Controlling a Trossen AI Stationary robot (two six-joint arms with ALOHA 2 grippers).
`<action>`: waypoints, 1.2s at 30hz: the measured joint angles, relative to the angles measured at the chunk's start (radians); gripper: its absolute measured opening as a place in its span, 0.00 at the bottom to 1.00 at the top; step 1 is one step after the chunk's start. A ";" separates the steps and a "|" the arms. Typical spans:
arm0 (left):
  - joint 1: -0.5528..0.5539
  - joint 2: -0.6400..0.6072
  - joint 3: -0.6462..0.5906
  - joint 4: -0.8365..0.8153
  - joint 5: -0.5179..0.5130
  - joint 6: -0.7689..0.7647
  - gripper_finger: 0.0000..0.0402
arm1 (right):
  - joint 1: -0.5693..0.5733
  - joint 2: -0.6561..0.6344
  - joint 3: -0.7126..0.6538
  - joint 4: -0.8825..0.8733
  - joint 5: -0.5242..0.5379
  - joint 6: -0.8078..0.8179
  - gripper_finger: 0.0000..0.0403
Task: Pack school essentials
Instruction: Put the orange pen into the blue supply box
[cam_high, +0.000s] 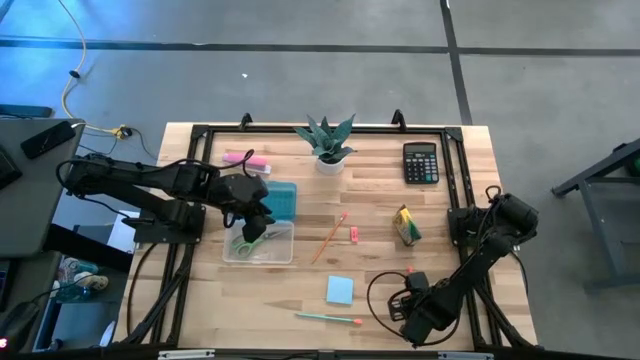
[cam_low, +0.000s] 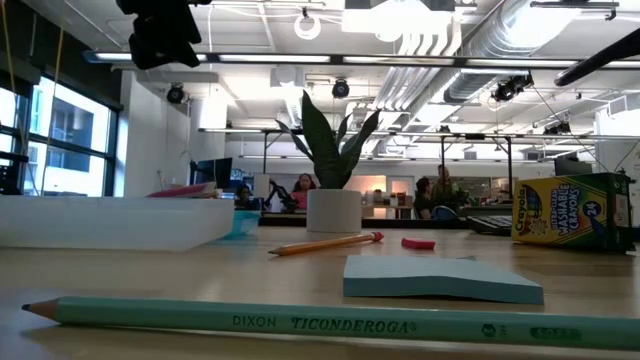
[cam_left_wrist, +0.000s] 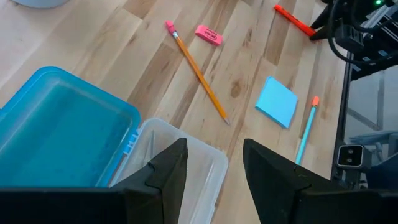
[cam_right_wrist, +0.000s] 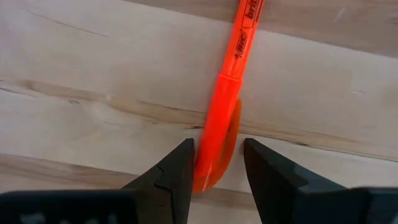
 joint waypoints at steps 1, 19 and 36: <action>0.000 0.000 0.000 0.000 0.000 0.000 0.36 | -0.001 0.000 0.000 0.001 -0.003 0.000 0.30; 0.000 0.000 0.000 -0.012 0.020 0.083 0.36 | -0.019 -0.049 -0.006 0.049 0.049 -0.055 0.07; 0.000 -0.027 0.039 -0.256 0.018 0.265 0.36 | -0.247 -0.114 -0.003 0.490 0.300 -0.512 0.07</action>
